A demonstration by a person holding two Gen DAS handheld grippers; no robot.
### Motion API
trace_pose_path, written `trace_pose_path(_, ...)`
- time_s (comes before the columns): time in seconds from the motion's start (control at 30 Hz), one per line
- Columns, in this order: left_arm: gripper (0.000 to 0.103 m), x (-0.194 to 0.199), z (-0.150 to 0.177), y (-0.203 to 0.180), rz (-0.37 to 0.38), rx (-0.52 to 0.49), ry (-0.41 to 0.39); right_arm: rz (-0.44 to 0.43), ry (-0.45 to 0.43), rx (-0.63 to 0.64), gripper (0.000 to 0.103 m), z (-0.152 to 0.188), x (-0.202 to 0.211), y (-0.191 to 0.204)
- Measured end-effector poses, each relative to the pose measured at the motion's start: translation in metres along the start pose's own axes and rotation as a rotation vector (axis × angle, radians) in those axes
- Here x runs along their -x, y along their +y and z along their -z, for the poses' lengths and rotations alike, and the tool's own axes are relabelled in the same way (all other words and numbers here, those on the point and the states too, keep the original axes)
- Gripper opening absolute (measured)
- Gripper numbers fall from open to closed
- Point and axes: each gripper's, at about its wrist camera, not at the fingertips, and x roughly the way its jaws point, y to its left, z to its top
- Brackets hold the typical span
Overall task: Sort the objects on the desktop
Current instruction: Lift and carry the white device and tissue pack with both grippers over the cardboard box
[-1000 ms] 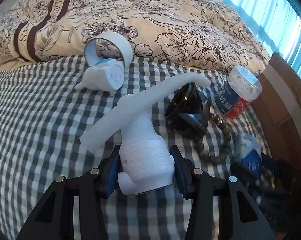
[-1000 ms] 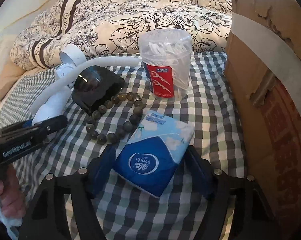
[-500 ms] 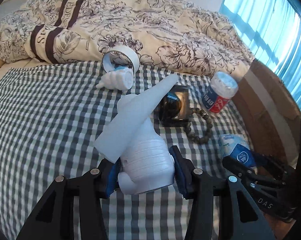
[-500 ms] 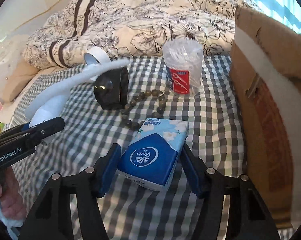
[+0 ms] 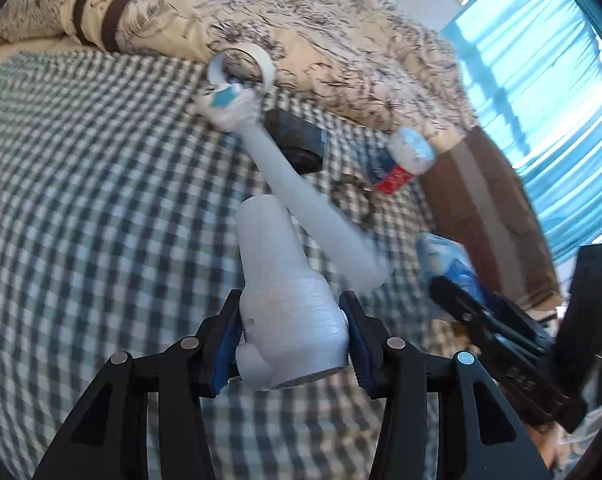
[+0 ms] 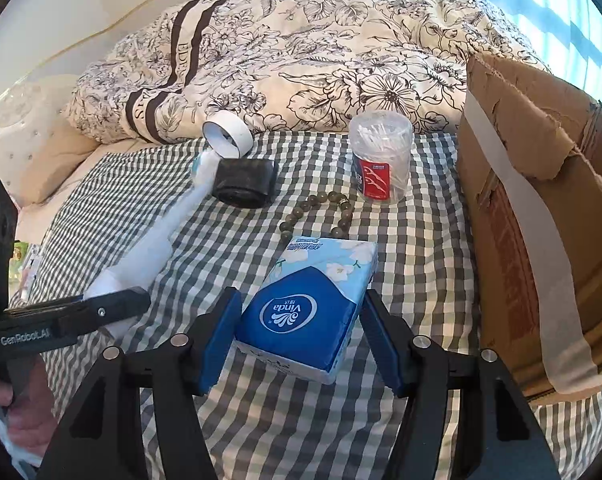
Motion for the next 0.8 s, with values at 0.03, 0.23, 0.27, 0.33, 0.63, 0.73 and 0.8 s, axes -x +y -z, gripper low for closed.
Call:
trace_pose_path(0.03,0.049,0.001,0.002,-0.003,-0.031,-0.026,-0.008,-0.003,-0.004,-0.001,0.061,0.0,0.002,0.001)
trace_pose_path(0.23,0.049,0.031,0.005,-0.03,-0.112,-0.147,-0.117,-0.007,-0.026,0.004,0.061,-0.003,0.012,0.005)
trace_pose_path(0.27,0.049,0.036,0.005,-0.034,-0.122,-0.166,-0.134,-0.008,-0.032,0.003,0.061,-0.004,0.015,0.006)
trace_pose_path(0.33,0.049,0.046,0.003,-0.043,-0.143,-0.2,-0.164,-0.011,-0.047,0.004,0.061,-0.006,0.023,0.008)
trace_pose_path(0.63,0.049,0.088,0.0,-0.069,-0.183,-0.23,-0.255,-0.012,-0.132,0.027,0.061,-0.014,0.079,0.018)
trace_pose_path(0.73,0.049,0.103,0.003,-0.079,-0.185,-0.24,-0.285,-0.008,-0.165,0.03,0.061,-0.016,0.101,0.019)
trace_pose_path(0.8,0.049,0.115,0.006,-0.089,-0.186,-0.25,-0.31,-0.005,-0.184,0.032,0.061,-0.016,0.114,0.018)
